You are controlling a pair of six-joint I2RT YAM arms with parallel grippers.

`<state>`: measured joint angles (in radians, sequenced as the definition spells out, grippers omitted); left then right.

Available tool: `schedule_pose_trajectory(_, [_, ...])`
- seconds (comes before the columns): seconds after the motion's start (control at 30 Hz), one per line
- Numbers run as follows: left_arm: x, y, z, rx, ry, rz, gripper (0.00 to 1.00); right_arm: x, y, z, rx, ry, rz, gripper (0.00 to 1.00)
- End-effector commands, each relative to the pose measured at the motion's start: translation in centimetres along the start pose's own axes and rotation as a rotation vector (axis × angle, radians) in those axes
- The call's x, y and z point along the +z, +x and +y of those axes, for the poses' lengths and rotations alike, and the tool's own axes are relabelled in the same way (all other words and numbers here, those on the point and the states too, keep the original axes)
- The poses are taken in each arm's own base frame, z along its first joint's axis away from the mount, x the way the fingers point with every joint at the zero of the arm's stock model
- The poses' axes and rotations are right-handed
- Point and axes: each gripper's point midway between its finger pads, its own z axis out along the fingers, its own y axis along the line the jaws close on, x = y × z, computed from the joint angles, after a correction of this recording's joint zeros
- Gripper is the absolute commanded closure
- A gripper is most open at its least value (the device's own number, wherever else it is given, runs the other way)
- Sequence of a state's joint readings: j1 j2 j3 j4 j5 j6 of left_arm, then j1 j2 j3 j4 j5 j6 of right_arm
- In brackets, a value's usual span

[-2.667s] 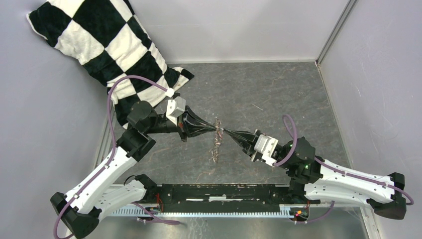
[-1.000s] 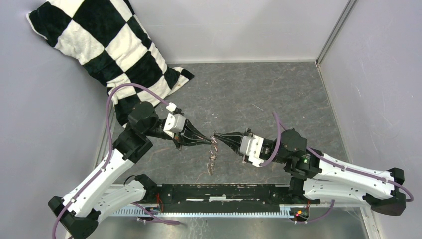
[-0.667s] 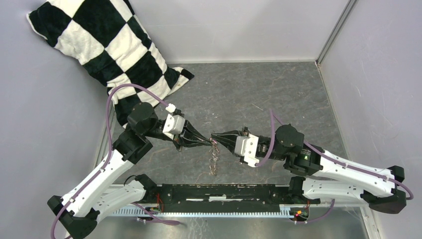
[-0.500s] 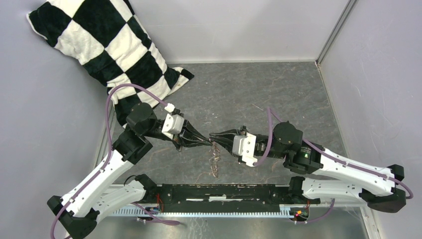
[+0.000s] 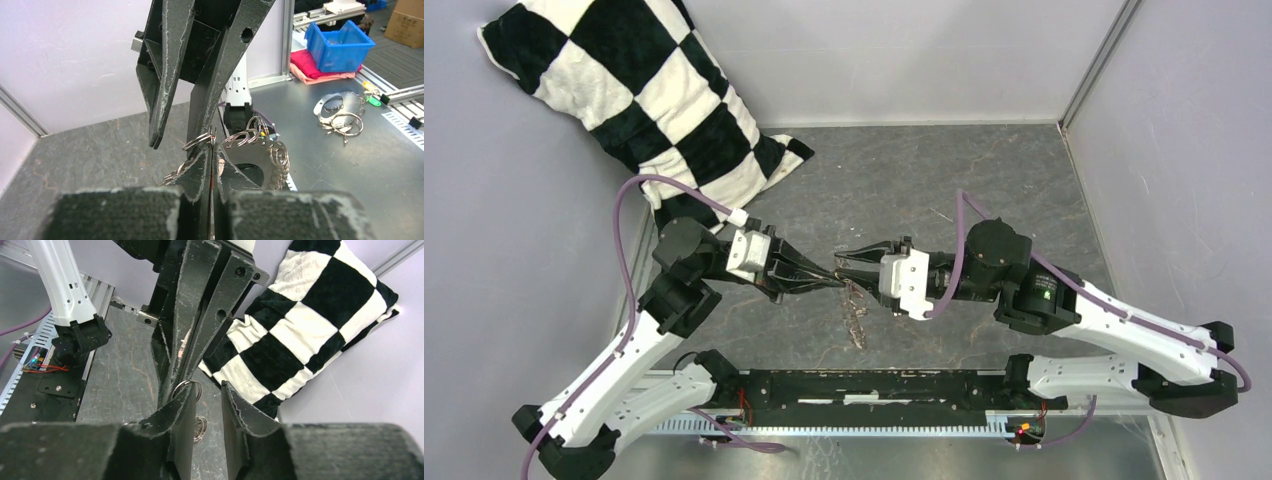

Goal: Put the keys on the keyring
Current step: Insert the key onto the keyring.

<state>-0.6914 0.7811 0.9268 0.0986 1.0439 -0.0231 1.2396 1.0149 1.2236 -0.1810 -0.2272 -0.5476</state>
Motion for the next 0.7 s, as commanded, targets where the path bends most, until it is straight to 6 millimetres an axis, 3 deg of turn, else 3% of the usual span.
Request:
schedule_pose_trajectory(0.0, [-0.1, -3.7, -0.2, 0.06, -0.021, -0.086, 0.98, 0.5, -3.1, -1.7, -0.016, -0.01, -0.036, 0.67])
schedule_pose_trajectory(0.13, [-0.6, -5.1, -0.6, 0.097, -0.054, -0.128, 0.98, 1.3, -4.7, -1.6, -0.006, -0.079, -0.04, 0.65])
schedule_pose_trajectory(0.67, [-1.7, -6.3, -2.2, 0.225, -0.077, -0.258, 0.98, 3.9, -6.0, -1.0, 0.035, -0.285, 0.047, 0.51])
